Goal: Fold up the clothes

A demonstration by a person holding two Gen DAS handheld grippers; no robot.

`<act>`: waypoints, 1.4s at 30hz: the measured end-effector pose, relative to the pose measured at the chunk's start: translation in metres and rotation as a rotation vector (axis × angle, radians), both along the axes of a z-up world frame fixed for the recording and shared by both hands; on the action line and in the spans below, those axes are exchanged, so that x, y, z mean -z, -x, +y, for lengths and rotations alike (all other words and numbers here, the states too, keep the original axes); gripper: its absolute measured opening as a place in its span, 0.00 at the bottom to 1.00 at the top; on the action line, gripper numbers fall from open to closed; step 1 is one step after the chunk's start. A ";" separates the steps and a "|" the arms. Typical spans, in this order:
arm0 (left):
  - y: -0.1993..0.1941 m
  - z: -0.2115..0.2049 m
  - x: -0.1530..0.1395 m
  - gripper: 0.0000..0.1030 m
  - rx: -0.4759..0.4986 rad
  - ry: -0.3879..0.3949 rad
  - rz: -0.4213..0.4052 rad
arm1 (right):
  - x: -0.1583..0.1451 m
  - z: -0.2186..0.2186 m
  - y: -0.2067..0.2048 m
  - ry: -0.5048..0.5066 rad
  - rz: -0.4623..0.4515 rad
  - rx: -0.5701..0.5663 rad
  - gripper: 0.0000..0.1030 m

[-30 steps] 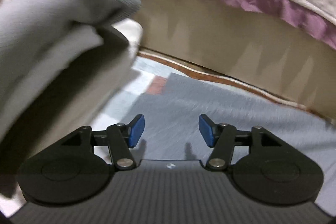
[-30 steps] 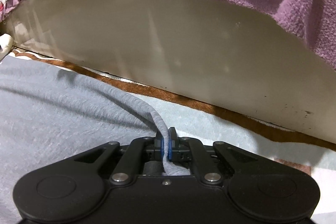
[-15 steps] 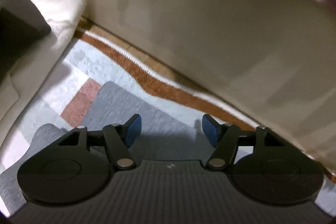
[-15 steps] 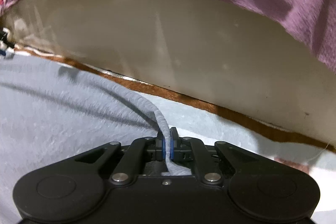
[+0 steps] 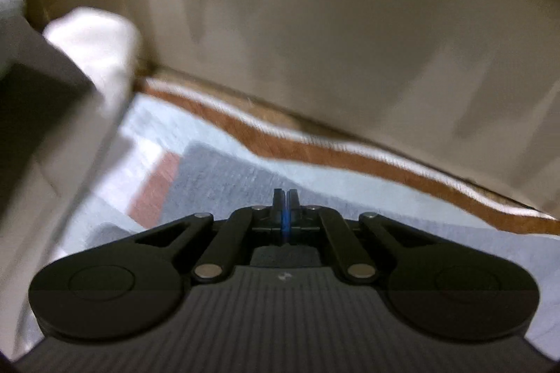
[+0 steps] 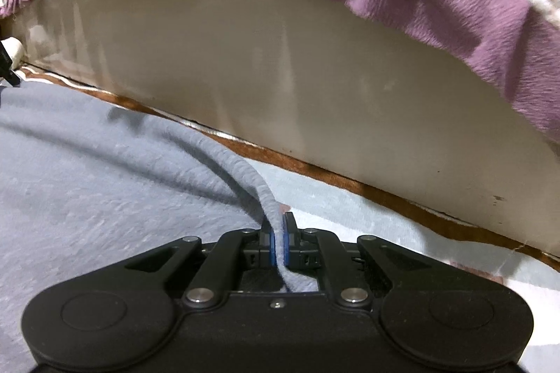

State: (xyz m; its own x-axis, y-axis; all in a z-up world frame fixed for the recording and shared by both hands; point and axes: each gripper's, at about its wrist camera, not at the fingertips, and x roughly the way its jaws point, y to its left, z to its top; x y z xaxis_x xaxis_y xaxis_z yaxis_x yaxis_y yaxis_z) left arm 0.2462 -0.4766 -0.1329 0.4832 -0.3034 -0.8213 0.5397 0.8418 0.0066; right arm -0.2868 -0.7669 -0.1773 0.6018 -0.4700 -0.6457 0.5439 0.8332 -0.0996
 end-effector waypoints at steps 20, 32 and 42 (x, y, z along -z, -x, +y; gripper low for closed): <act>0.050 -0.010 -0.036 0.54 0.185 0.149 -0.365 | -0.020 -0.013 0.027 -0.042 -0.080 0.129 0.34; 0.115 0.063 0.028 0.63 0.232 0.004 -0.106 | -0.047 -0.004 0.196 -0.046 0.076 0.335 0.50; 0.117 0.068 0.031 0.71 0.154 0.006 -0.112 | -0.019 -0.014 0.233 -0.135 -0.011 0.397 0.68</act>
